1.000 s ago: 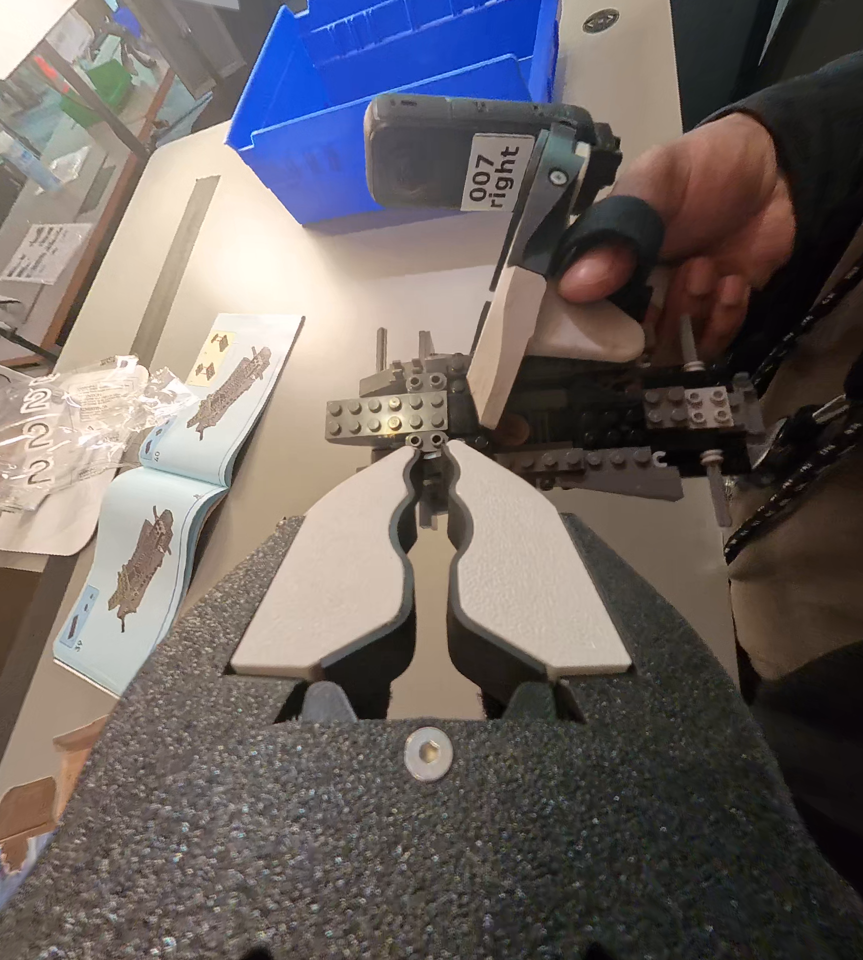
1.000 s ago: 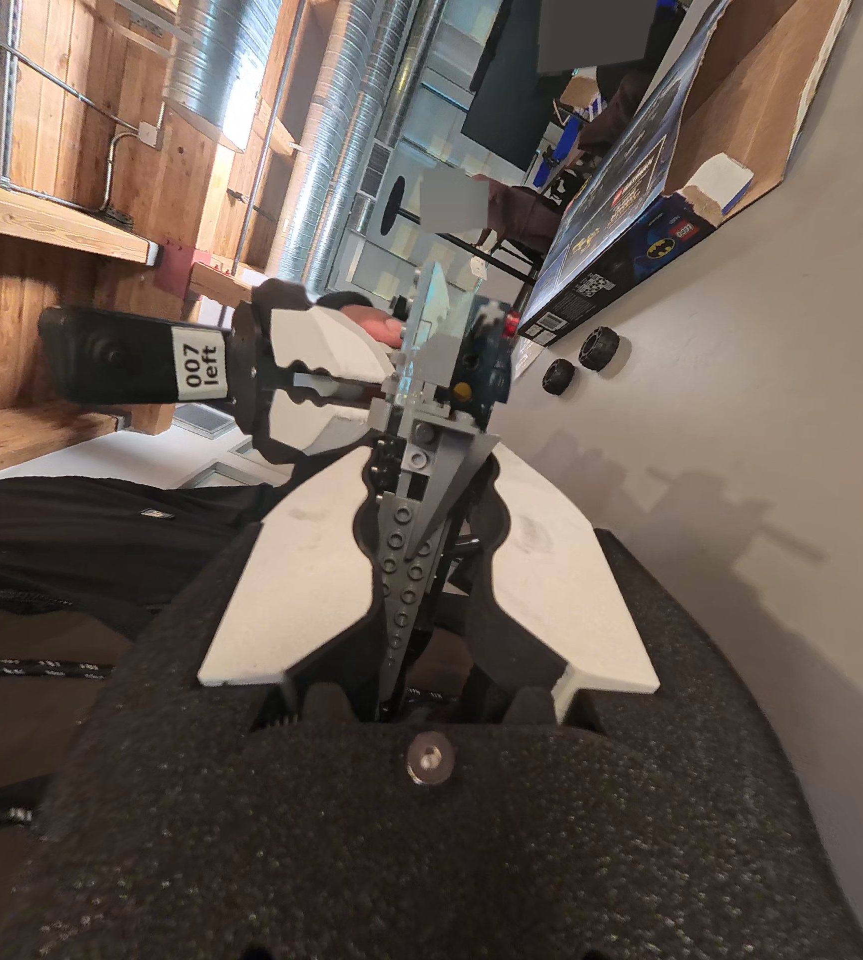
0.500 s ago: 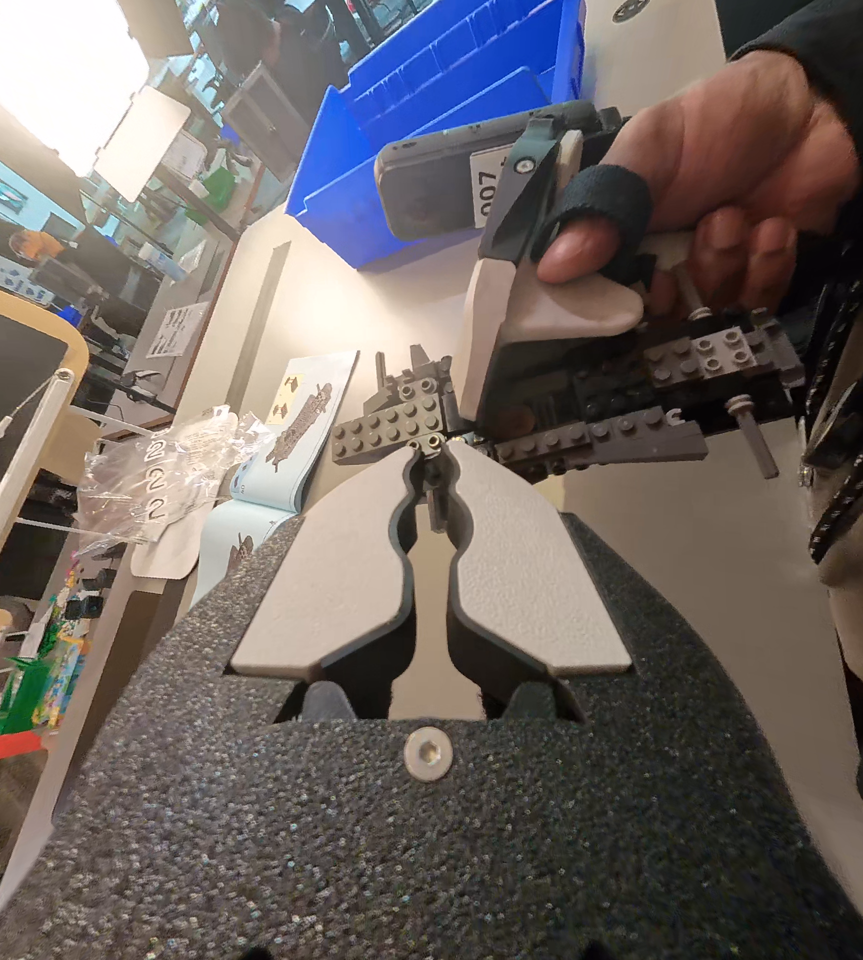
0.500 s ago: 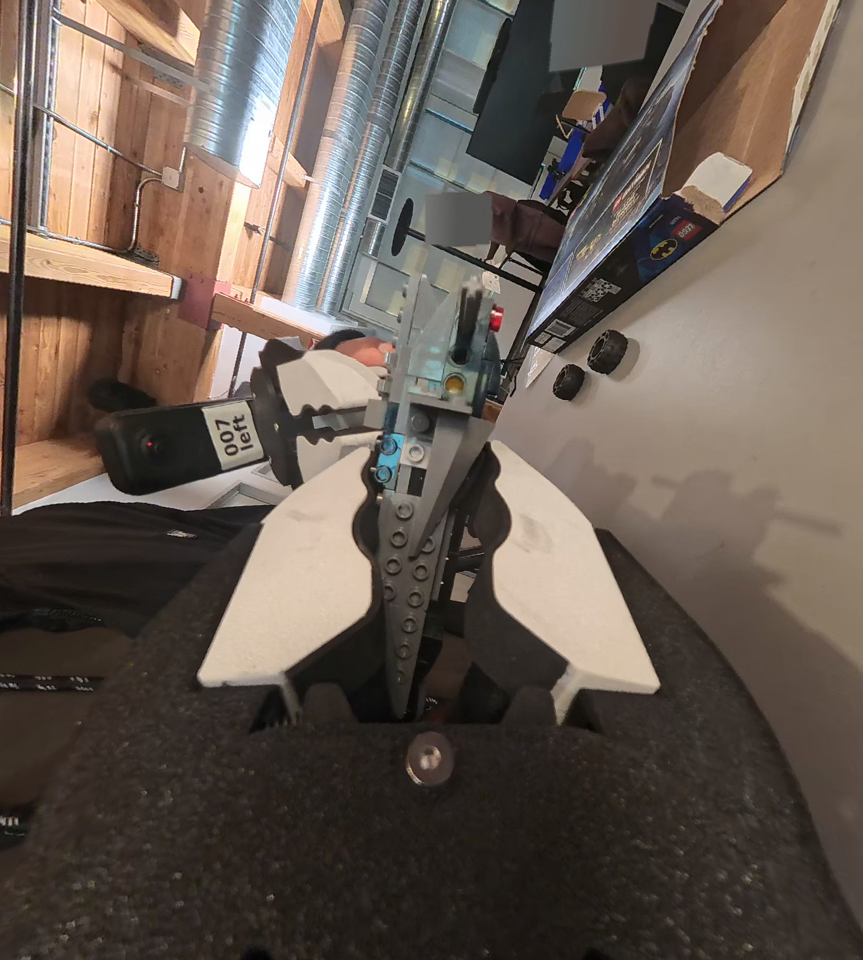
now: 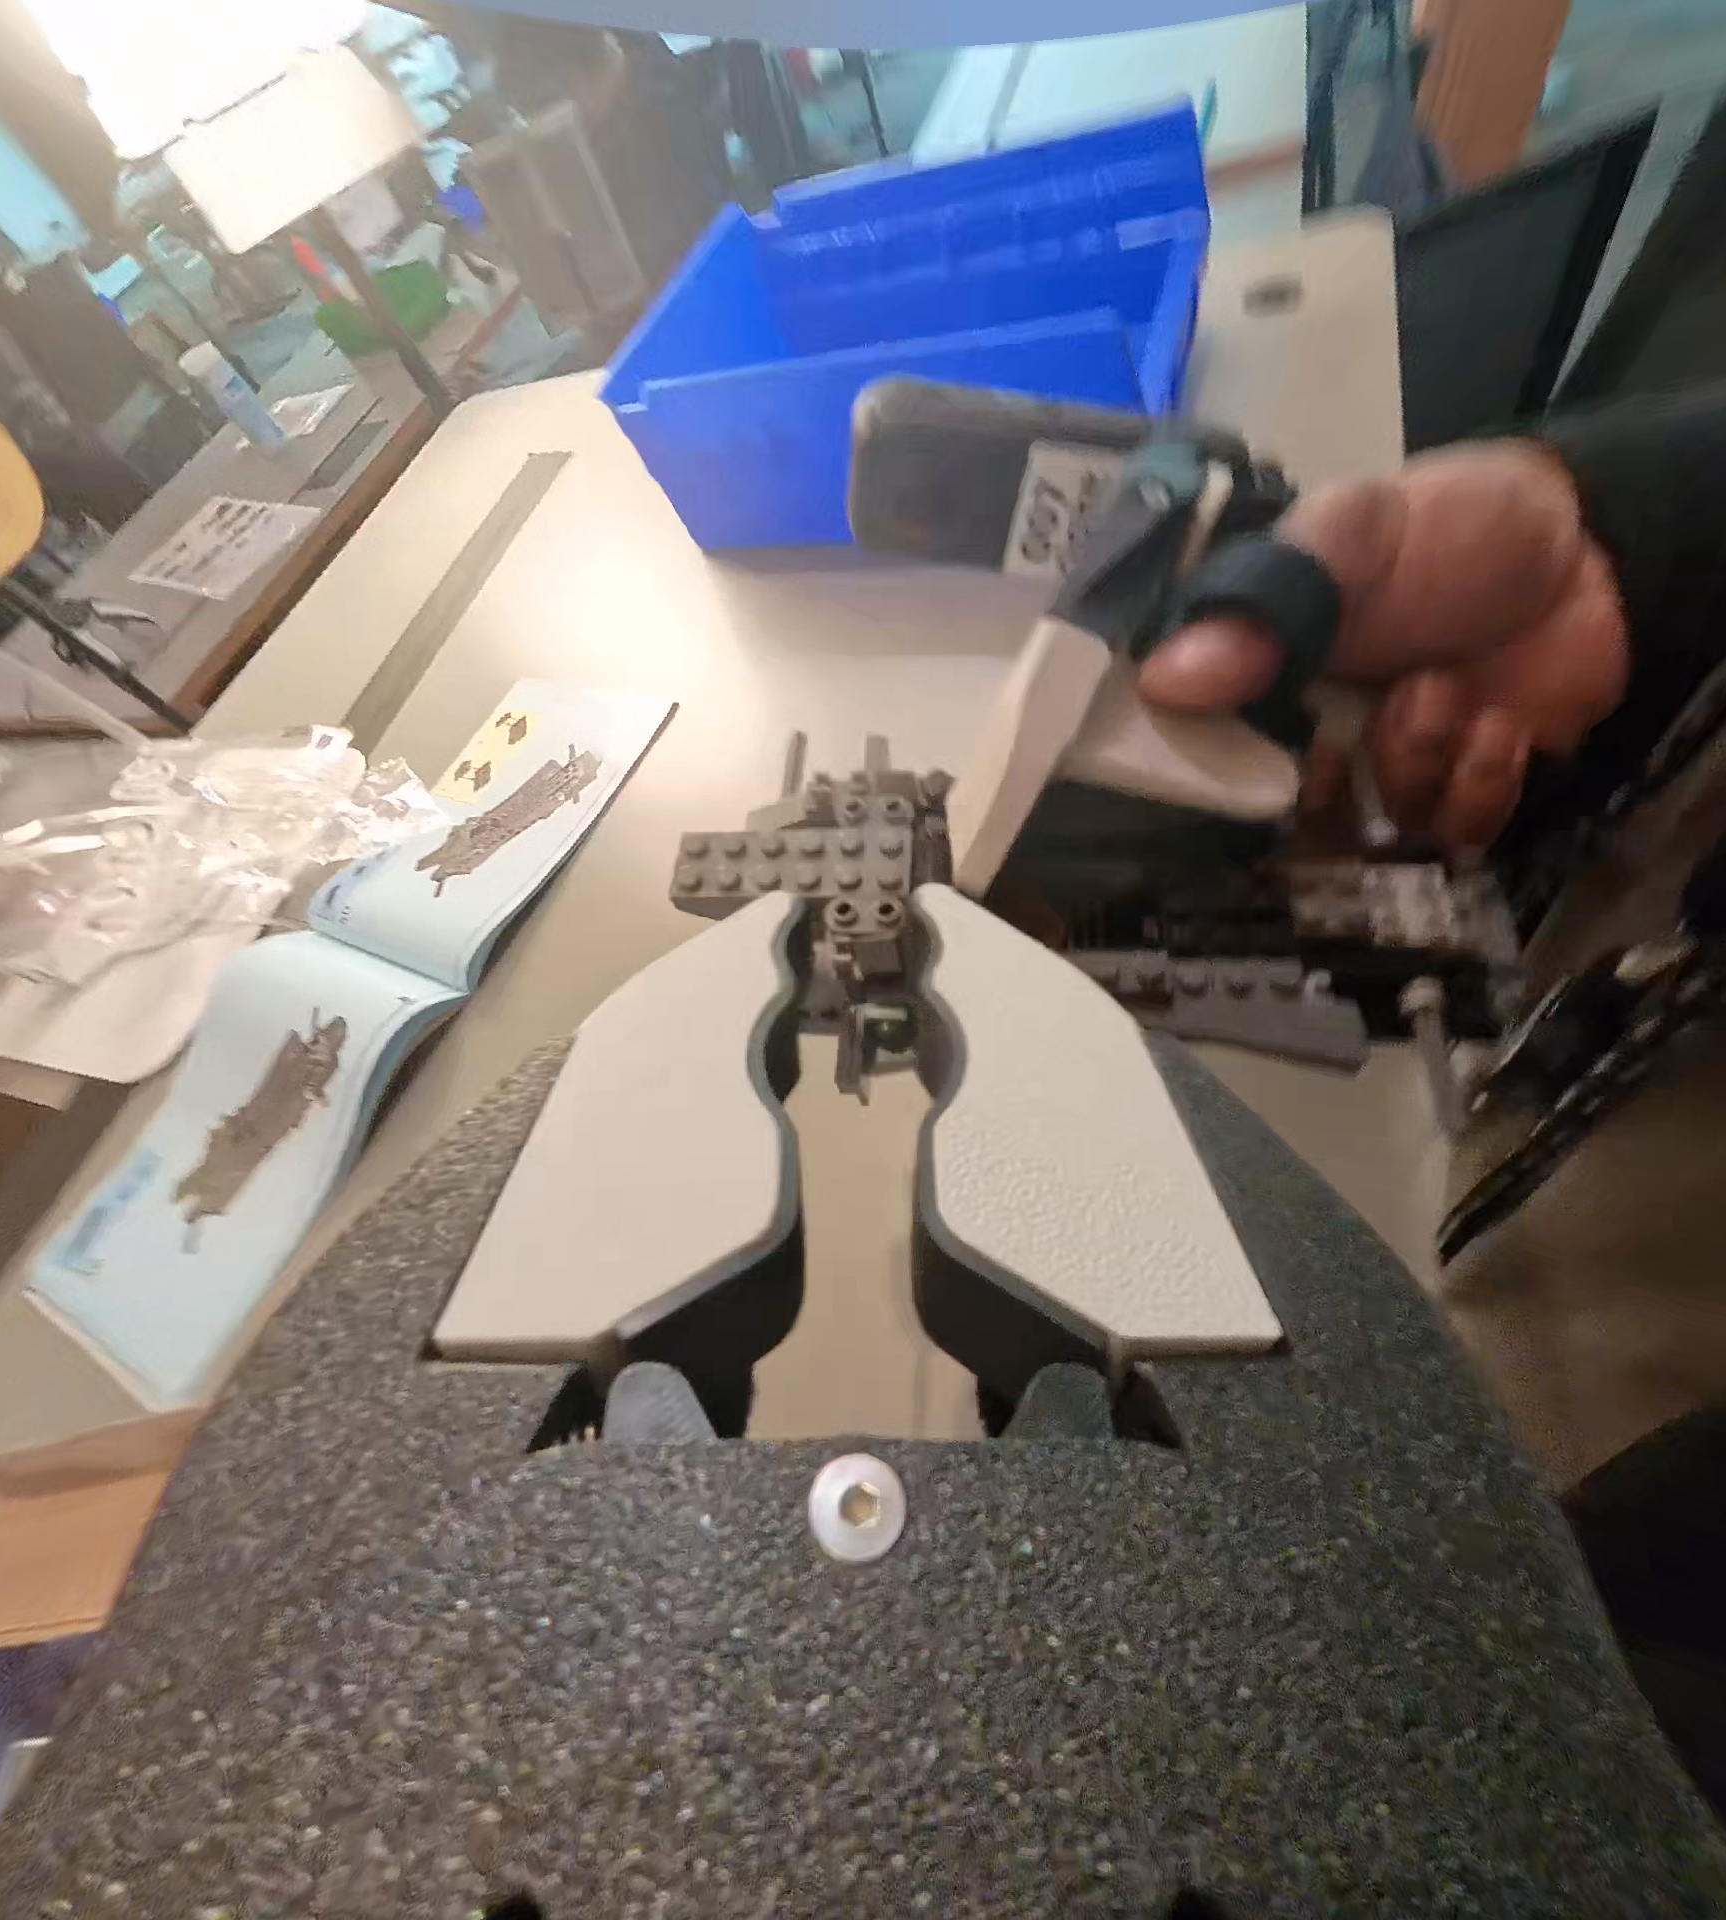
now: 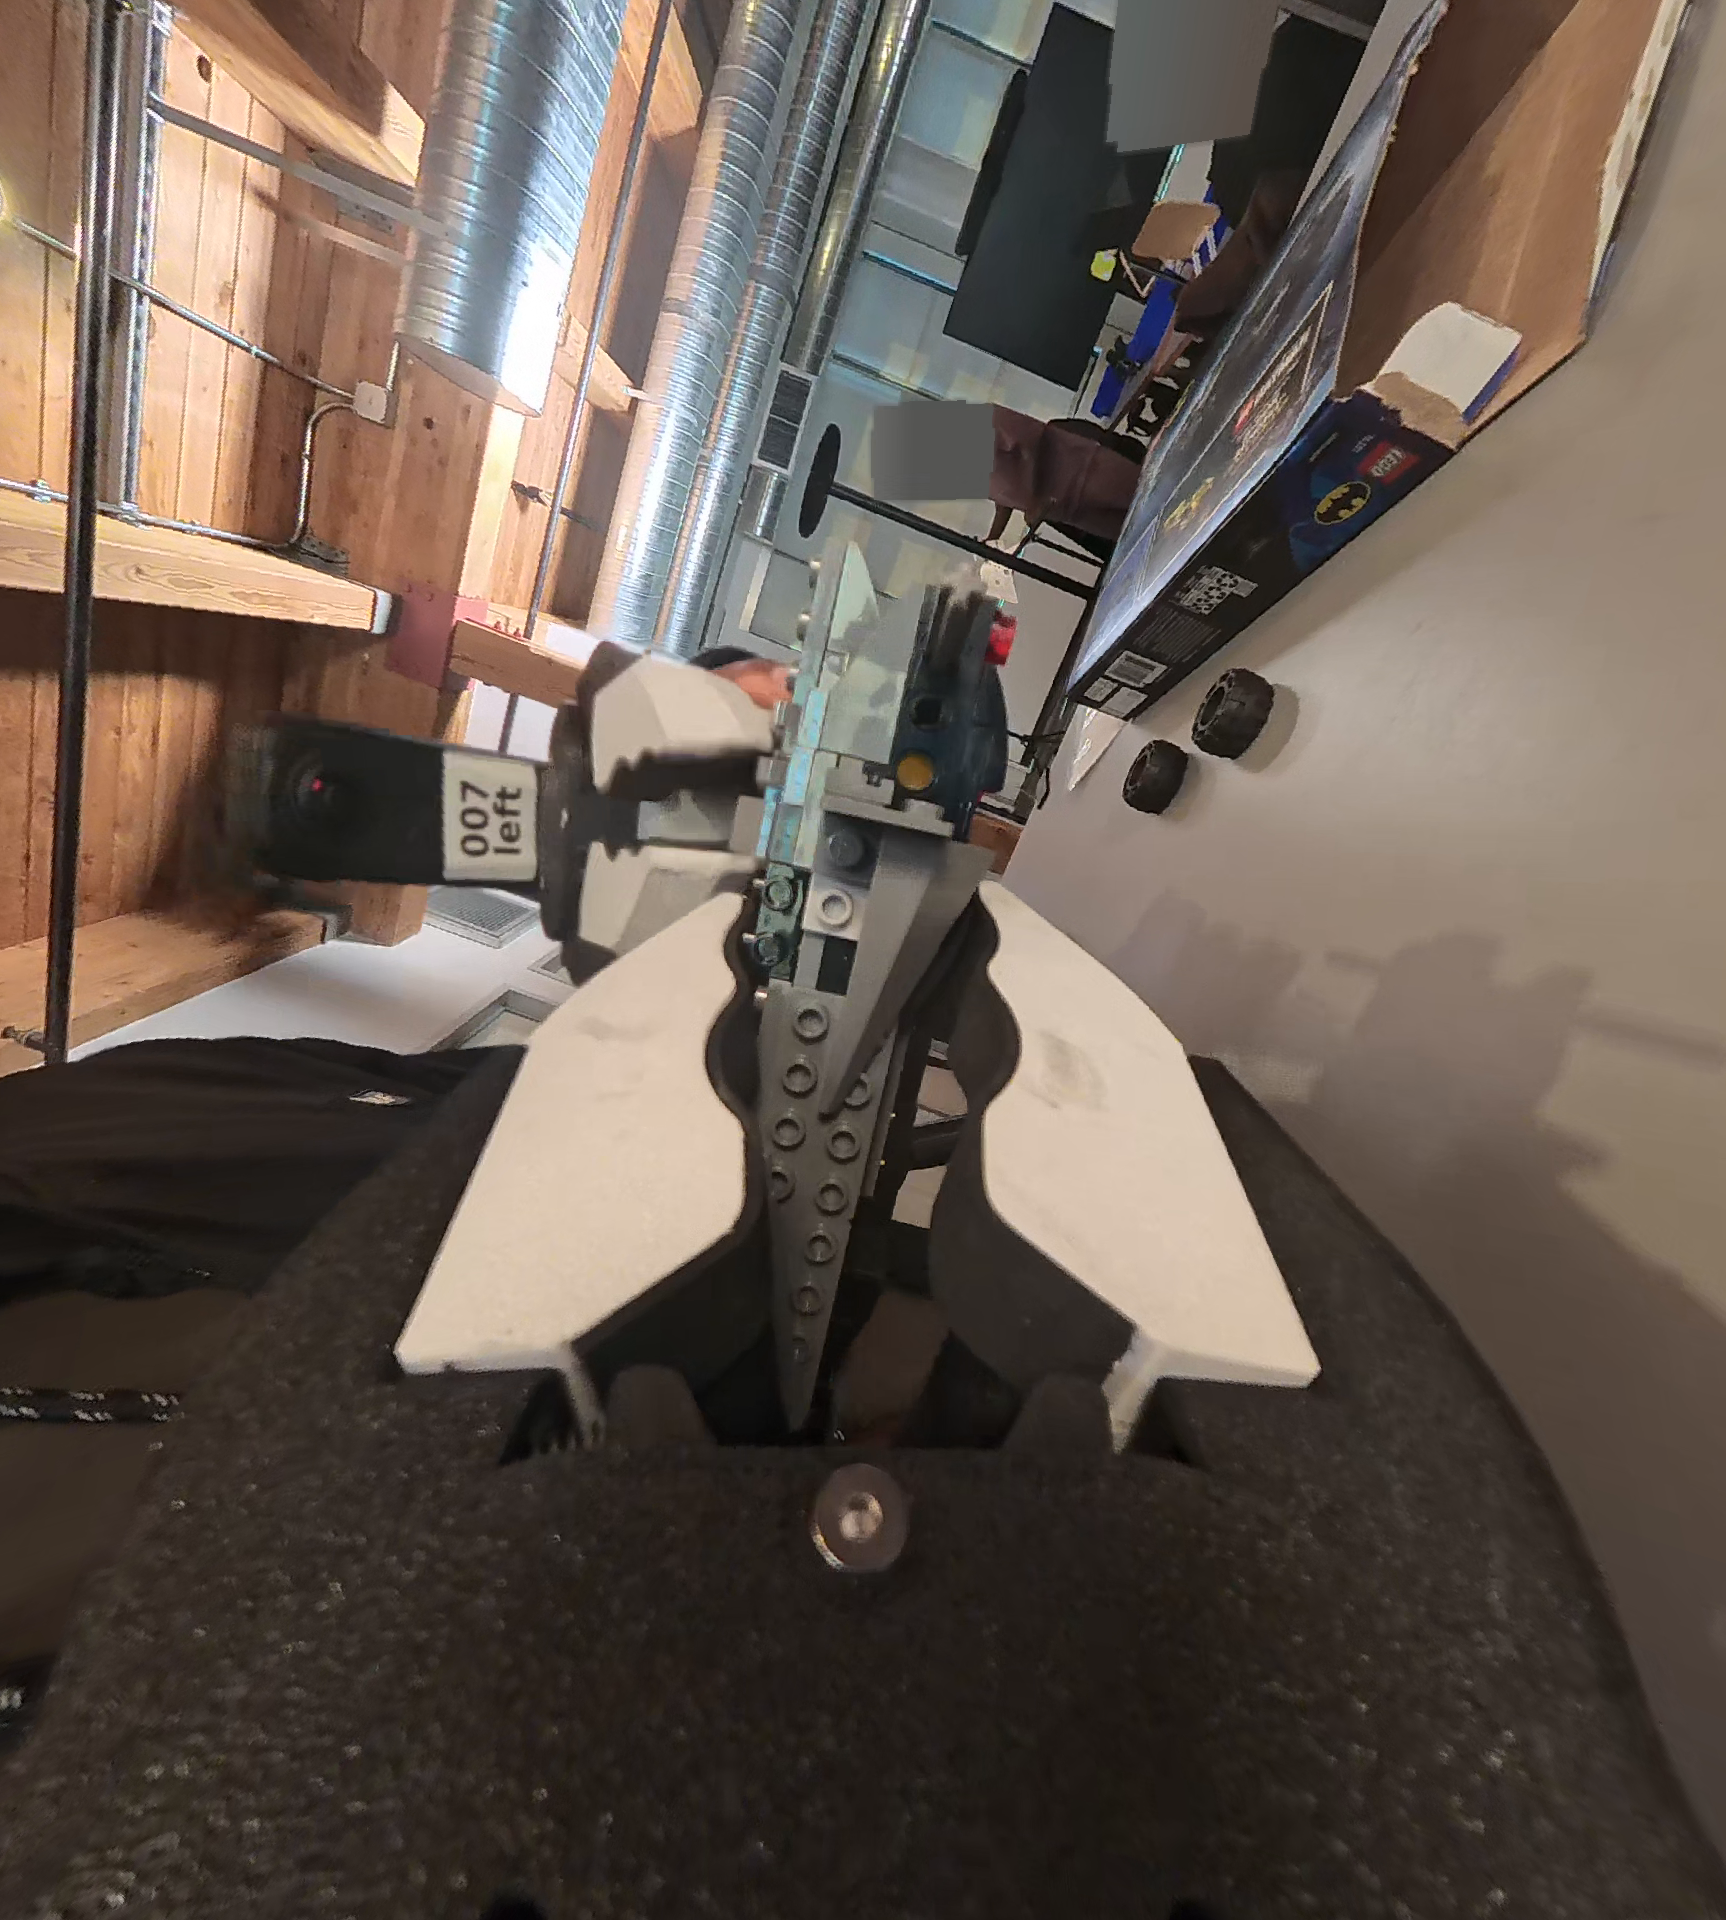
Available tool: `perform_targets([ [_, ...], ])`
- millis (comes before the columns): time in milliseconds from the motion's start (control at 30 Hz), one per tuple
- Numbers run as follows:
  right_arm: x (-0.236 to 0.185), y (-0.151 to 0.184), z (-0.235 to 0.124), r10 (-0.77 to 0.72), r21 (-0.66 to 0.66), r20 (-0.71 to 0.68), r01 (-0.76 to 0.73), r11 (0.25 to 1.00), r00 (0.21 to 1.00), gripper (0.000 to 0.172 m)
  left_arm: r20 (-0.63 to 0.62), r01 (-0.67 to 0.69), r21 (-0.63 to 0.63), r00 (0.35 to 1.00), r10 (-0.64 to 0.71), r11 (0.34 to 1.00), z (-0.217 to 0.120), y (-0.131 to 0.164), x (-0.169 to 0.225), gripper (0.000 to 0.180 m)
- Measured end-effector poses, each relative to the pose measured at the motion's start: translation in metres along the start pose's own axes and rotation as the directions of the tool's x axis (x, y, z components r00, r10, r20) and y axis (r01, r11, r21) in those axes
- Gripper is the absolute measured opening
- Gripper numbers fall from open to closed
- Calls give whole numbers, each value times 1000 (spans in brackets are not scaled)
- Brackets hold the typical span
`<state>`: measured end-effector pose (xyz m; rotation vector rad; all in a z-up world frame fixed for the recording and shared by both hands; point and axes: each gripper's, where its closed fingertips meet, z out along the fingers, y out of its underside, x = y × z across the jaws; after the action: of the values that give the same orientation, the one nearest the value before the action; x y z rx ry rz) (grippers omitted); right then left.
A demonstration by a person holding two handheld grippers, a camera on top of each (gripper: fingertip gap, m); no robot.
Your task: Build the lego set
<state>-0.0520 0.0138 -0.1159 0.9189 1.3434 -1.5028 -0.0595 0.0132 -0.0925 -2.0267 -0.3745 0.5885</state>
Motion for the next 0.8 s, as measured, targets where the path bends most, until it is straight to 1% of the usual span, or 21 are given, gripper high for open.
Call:
perform_targets([
  [33, -1, 0, 1, -9, -1, -4, 9, 1000, 1000, 34, -5, 90, 43, 996, -90, 995, -3, -5, -2, 23],
  [100, -1, 0, 2, -16, -1, -8, 16, 1000, 1000, 34, -31, 270, 135, 963, -268, 954, -10, -14, -8, 26],
  [133, 0, -1, 2, -20, 1, -12, 20, 1000, 1000, 34, -25, 368, 166, 929, -369, 915, -13, -15, -15, 30],
  [167, 0, -1, 2, -28, 5, -18, 28, 1000, 999, 34, -15, 480, 191, 873, -487, 856, -16, -13, -23, 32],
  [200, 1, -3, 1, -39, 10, -26, 39, 999, 999, 34, -16, 603, 213, 789, -614, 769, -18, -9, -30, 37],
  [233, 1, -4, 1, -52, 17, -31, 52, 998, 998, 34, -17, 727, 217, 670, -742, 651, -19, 0, -35, 40],
  [267, 1, -6, 0, -62, 24, -35, 63, 998, 997, 34, -23, 837, 189, 527, -850, 514, -17, 13, -34, 42],
  [300, 1, -7, 1, -72, 28, -42, 74, 997, 997, 34, -87, 916, 153, 386, -919, 370, -13, 20, -27, 51],
  [333, 1, -8, 1, -83, 29, -50, 85, 996, 995, 34, -177, 966, 116, 247, -953, 229, -9, 20, -19, 51],
  [367, 2, -8, 2, -92, 29, -56, 94, 995, 994, 34, -263, 990, 90, 127, -957, 106, -7, 18, -14, 50],
  [400, 2, -8, 3, -97, 28, -58, 99, 995, 994, 34, -320, 997, 75, 41, -947, 18, -5, 17, -11, 48],
  [433, 1, -7, 4, -97, 25, -55, 98, 995, 994, 34, -327, 998, 62, 1, -945, -21, -2, 21, -9, 47],
  [500, 1, -6, 6, -97, 22, -52, 98, 995, 994, 34, -326, 998, 52, -9, -945, -27, 1, 25, -4, 46],
  [533, 2, -6, 6, -100, 22, -57, 101, 995, 993, 34, -349, 998, 56, -14, -937, -35, 0, 23, -4, 43],
  [700, 0, -7, 6, -117, 26, -63, 119, 993, 991, 34, -374, 998, 61, 14, -927, -10, -2, 17, -5, 42],
  [800, -2, -8, 5, -133, 26, -66, 135, 991, 989, 34, -393, 998, 59, 12, -919, -12, -2, 15, -6, 41],
])
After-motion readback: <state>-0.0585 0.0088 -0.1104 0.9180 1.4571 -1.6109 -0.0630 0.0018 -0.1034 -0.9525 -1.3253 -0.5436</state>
